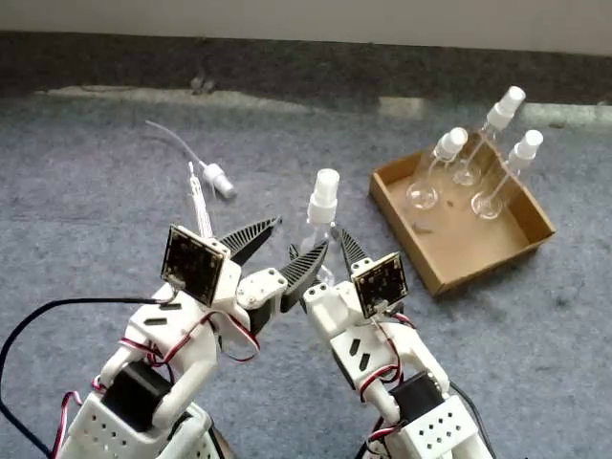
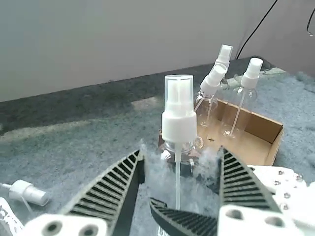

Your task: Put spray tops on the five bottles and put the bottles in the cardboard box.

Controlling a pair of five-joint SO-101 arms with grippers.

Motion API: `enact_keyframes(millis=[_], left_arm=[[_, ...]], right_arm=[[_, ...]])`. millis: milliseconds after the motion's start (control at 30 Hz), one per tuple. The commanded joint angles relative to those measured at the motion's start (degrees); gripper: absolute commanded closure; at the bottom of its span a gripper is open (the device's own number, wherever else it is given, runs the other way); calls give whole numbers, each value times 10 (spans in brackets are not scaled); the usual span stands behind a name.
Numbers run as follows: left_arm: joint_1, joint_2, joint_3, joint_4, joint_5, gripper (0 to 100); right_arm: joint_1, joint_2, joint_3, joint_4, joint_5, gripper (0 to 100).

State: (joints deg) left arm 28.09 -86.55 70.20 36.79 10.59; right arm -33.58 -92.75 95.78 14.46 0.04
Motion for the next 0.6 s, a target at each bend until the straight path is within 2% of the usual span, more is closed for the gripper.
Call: enact_keyframes(millis=[0,100,167,267,367,567], left_arm=[[-28,-85,-34,77,-1,801],[-56,-132,-31,126,-1,818],[-63,-159,-31,165,-1,880],[-61,-184,-31,203,-1,1000],[-61,-183,-23,217,0,959],[-60,-183,47,217,0,959]], right_arm=[[8,-11,73,-4,-3,875],[8,-11,72,-4,43,875],[8,-11,62,-4,62,875],[8,-11,36,-3,54,875],[8,-7,11,-3,52,875],[12,-7,-40,39,50,875]])
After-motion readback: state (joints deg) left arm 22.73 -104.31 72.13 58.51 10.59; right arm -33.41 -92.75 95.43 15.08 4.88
